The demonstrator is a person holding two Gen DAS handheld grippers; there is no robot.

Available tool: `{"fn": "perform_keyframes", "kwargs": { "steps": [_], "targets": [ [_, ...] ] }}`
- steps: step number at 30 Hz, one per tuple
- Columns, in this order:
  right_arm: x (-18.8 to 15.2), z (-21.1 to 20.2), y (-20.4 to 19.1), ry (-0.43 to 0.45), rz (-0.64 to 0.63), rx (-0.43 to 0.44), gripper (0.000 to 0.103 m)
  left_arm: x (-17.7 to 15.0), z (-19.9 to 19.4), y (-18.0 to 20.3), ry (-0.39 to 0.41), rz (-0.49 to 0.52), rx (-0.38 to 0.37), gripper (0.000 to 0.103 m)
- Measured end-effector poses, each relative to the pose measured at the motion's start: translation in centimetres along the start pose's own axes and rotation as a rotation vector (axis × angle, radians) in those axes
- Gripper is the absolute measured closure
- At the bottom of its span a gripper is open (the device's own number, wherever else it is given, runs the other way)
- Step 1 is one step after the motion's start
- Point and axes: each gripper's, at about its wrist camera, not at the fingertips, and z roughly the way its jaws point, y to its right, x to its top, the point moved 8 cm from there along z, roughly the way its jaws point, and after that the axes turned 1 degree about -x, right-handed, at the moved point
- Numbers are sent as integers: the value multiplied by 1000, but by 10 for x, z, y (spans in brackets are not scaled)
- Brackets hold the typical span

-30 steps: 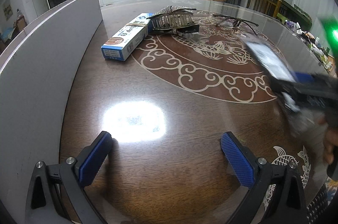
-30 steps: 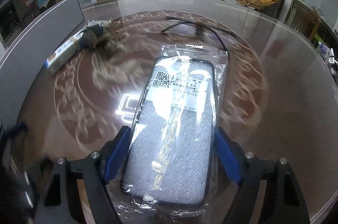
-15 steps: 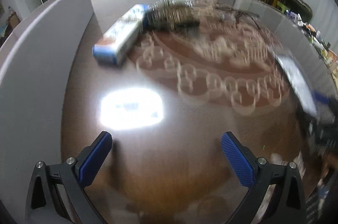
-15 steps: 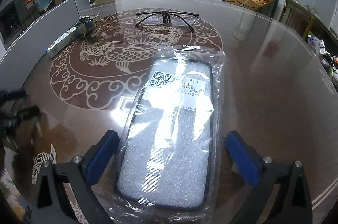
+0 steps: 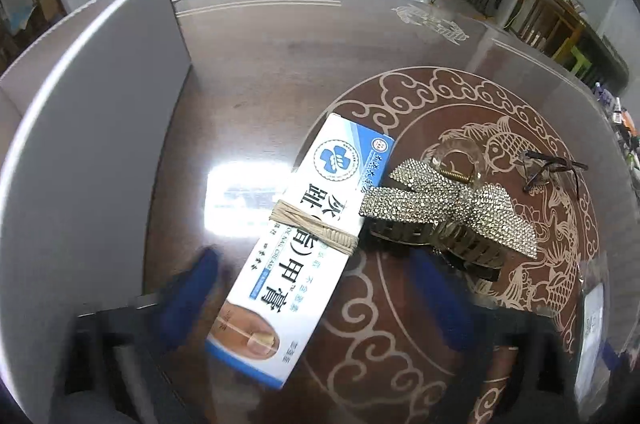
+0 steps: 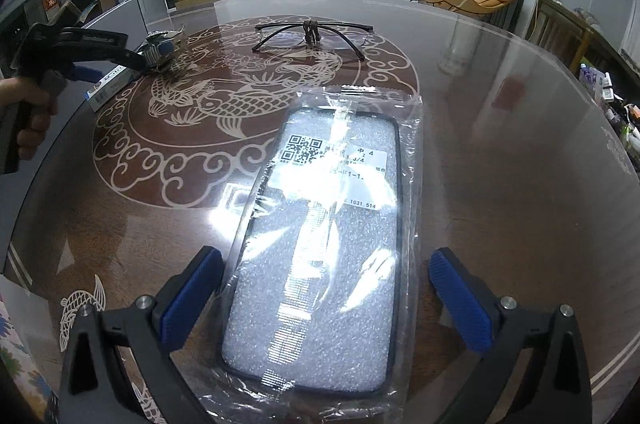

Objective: Organize objects
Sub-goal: 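Grasp the phone in plastic sleeve with the right tool while the left tool grasps the blue nail-cream box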

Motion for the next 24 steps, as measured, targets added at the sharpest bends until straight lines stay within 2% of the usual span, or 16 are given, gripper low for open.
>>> {"fn": "perform_keyframes", "kwargs": {
  "steps": [2,5,7,13,14,15,17,18,20,24],
  "targets": [
    [0,0,0,0,0,0,0,-3,-2,-2,33,24,45,61],
    [0,-1,0,1,1,0,0,-19,-11,-1,57,6,37,62],
    [1,-1,0,1,1,-1,0,-42,-20,4,69,-15,24,62],
    [0,-2,2,1,13,-8,0,-131,-59,38,90,5,-15,61],
    [0,-2,2,1,14,-9,0,-139,-63,43,97,9,-18,53],
    [0,-2,2,1,13,-9,0,-147,-66,48,104,21,-18,35],
    [0,-2,2,1,13,-9,0,-154,-62,52,112,45,0,13],
    [0,-2,2,1,13,-8,0,-155,-59,56,129,65,34,9],
    [0,-2,2,1,13,-8,0,-158,-58,57,147,61,39,0],
    [0,-2,2,1,13,-8,0,-160,-58,58,156,59,35,0]
  ]
}}
